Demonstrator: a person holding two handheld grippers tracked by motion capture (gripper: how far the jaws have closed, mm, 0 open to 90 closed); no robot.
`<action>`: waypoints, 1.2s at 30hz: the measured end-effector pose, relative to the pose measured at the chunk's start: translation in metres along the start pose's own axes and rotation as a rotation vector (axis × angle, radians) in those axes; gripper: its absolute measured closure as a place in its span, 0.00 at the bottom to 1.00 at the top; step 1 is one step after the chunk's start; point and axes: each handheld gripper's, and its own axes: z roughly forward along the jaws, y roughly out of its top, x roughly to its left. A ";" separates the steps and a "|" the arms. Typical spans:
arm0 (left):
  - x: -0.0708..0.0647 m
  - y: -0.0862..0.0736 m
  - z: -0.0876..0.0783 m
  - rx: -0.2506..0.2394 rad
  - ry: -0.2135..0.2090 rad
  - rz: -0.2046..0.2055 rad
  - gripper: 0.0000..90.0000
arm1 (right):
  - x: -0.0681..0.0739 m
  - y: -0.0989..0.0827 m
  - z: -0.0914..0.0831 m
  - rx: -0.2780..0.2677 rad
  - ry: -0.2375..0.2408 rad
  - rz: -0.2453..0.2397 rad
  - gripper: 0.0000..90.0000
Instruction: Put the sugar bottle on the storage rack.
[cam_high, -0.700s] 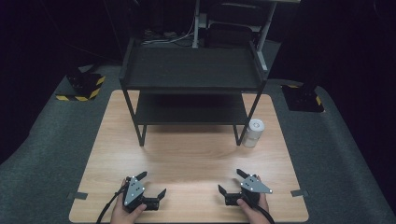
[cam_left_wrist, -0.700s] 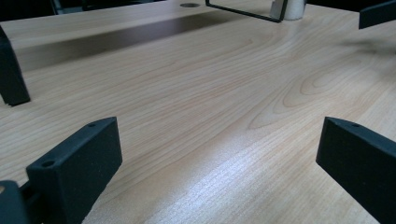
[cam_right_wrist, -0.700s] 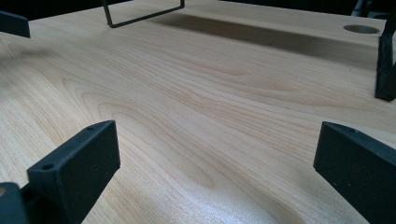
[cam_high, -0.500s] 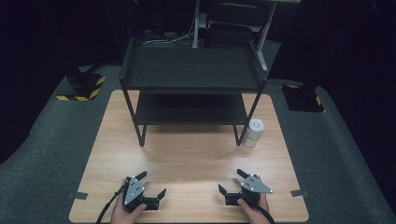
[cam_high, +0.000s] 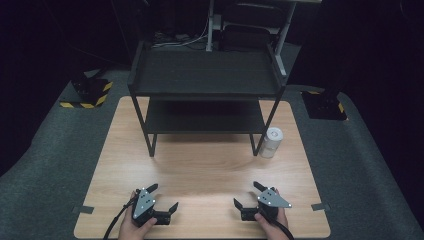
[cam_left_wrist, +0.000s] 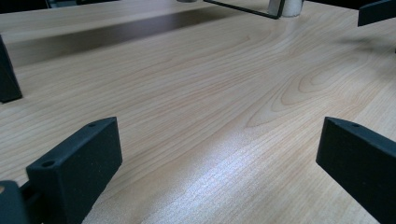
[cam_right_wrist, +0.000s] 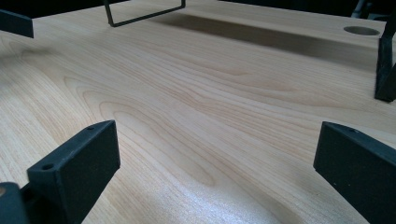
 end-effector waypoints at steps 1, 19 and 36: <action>0.000 0.000 0.000 0.000 0.000 0.001 0.00 | 0.000 0.000 0.000 0.000 0.000 0.002 0.00; -0.001 -0.001 0.000 -0.004 0.004 0.003 0.00 | 0.004 0.013 -0.011 -0.123 -0.026 -0.009 0.00; -0.001 -0.001 -0.001 -0.005 0.003 0.005 0.00 | 0.001 0.018 -0.042 -0.233 -0.200 0.022 0.00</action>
